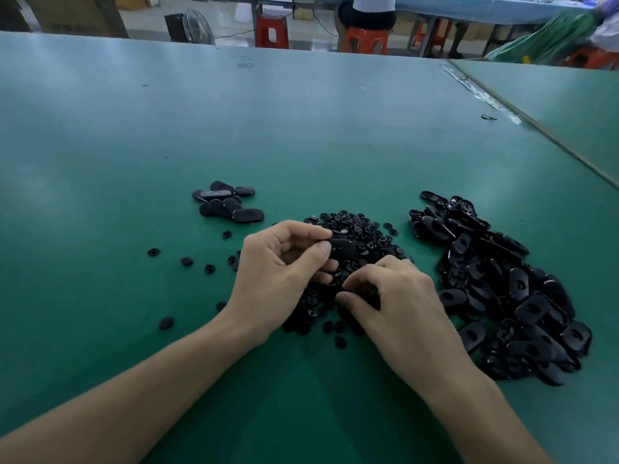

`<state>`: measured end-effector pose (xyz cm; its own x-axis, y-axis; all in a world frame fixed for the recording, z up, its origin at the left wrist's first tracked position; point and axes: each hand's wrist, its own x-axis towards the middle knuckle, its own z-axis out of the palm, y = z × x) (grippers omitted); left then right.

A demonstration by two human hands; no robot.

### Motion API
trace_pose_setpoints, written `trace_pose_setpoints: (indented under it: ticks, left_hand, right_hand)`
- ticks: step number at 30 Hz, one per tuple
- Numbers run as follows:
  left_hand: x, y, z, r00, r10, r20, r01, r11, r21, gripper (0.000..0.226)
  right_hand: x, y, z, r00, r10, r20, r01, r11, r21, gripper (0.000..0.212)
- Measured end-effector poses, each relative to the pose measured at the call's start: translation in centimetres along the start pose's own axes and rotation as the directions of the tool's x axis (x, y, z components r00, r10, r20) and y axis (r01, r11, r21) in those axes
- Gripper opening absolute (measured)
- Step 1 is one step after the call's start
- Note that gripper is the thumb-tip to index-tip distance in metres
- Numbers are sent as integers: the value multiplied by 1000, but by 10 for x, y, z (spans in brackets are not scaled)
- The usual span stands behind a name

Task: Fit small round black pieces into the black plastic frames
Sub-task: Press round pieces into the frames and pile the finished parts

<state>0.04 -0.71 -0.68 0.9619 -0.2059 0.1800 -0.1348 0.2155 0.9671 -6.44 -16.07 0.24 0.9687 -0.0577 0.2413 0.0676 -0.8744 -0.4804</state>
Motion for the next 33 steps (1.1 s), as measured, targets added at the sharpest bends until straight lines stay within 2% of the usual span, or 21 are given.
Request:
trace_pose_setpoints:
  ticks: [7,11,16,21,25,28,33]
  left_hand:
    - [0,-1,-2,1000,4,10,-4,1000,30,17]
    - [0,-1,-1,1000,-7,15,7,999,33,17]
    - [0,-1,-1,1000,-8,11,7,999,34,18]
    - [0,-1,-1,1000,-13,12,12,999,36,17]
    - [0,-2,-2,1000,-18,15,17,998,52,18]
    - [0,-2,-2,1000,-19,13,18,998,58,17]
    - [0,-2,-1,1000,-25,16,24,998,60,16]
  right_hand:
    - [0,-3,2,999,39,16,-40,999,20,7]
    - [0,0,2,998,53,22,-53,999,5,18]
    - [-1,-2,0,998,55,36,-57,997,58,7]
    - [0,-1,-2,998,64,0,-64,994,88,7]
    - [1,-1,-3,997,76,-28,-74,994,76,14]
    - [0,2,-4,995,96,9,-96,994,43,10]
    - [0,3,-3,994,99,-38,-98,995,20,11]
